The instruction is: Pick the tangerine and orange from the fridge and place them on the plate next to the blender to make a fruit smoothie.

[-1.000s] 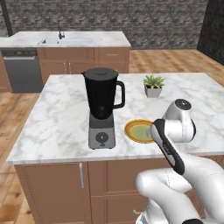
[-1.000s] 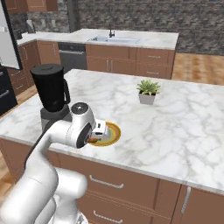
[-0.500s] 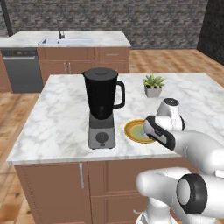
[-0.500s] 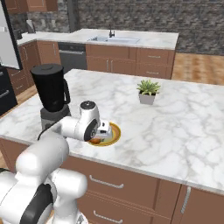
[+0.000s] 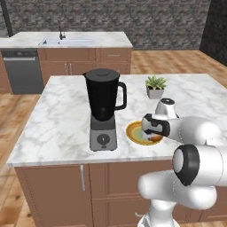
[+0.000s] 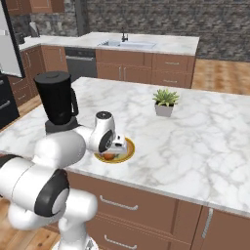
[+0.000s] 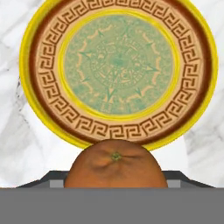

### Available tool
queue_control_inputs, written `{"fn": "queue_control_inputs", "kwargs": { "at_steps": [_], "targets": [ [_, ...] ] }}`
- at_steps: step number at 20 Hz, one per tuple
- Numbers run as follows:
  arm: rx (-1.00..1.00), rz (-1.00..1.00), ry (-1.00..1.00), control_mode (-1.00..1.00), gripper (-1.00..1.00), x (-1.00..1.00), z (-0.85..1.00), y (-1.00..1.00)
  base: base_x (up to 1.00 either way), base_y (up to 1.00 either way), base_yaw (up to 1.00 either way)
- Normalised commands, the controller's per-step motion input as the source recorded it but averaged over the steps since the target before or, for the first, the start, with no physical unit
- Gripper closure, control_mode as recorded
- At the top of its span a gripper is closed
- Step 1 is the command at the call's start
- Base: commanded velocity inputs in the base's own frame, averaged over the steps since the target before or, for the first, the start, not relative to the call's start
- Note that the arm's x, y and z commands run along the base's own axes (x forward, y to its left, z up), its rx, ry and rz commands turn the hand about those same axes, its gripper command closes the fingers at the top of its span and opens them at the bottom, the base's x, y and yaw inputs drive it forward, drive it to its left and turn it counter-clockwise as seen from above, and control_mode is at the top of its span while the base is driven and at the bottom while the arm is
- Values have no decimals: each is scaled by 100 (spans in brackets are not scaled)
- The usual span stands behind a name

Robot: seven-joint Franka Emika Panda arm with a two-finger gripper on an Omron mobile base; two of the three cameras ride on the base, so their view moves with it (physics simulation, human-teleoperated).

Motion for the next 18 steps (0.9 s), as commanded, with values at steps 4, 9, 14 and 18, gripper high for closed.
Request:
{"fn": "queue_control_inputs", "kwargs": {
  "at_steps": [4, 9, 14, 18],
  "targets": [
    [0, 0, 0, -100, 100, 16, -42, 0, 0, 0, 0],
    [0, 2, 0, -100, 100, 26, -10, 0, 0, 0, 0],
    [0, 4, 0, -100, 100, 21, 0, 0, 0, 0, 0],
    [0, 5, 0, -100, 100, 24, -6, 0, 0, 0, 0]
  ]
}}
